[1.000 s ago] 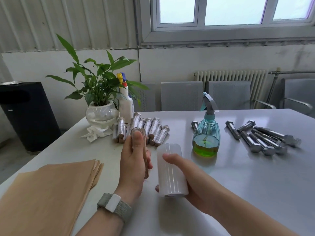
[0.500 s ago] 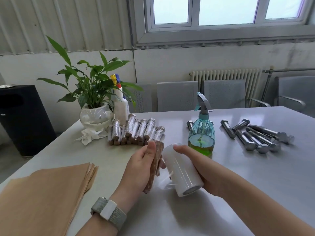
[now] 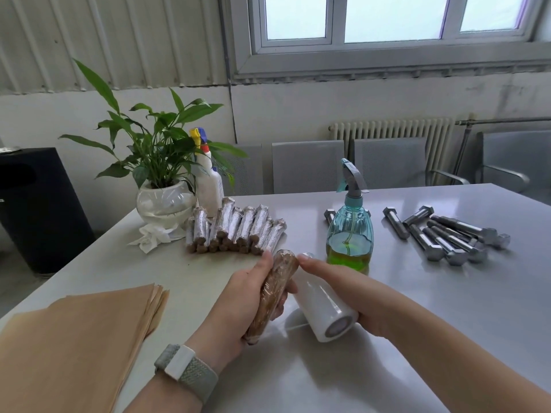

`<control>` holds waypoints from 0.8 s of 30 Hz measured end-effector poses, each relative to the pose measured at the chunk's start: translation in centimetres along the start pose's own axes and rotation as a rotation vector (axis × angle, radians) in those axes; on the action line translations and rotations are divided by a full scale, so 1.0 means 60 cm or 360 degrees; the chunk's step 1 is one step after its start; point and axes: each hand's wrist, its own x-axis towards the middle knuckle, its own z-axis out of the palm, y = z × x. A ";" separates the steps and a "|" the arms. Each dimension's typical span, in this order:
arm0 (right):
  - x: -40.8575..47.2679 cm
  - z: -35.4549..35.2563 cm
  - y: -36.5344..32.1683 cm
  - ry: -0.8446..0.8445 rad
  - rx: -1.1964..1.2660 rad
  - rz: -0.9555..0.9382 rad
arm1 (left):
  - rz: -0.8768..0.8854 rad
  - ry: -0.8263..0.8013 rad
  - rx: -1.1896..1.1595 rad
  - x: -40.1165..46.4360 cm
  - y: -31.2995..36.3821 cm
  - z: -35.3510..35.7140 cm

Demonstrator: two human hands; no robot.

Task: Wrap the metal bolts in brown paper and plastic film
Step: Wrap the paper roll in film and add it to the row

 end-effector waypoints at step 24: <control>-0.006 0.078 0.028 0.0541 0.0273 -0.0784 | 0.0159 0.0295 -0.0631 0.006 -0.006 0.019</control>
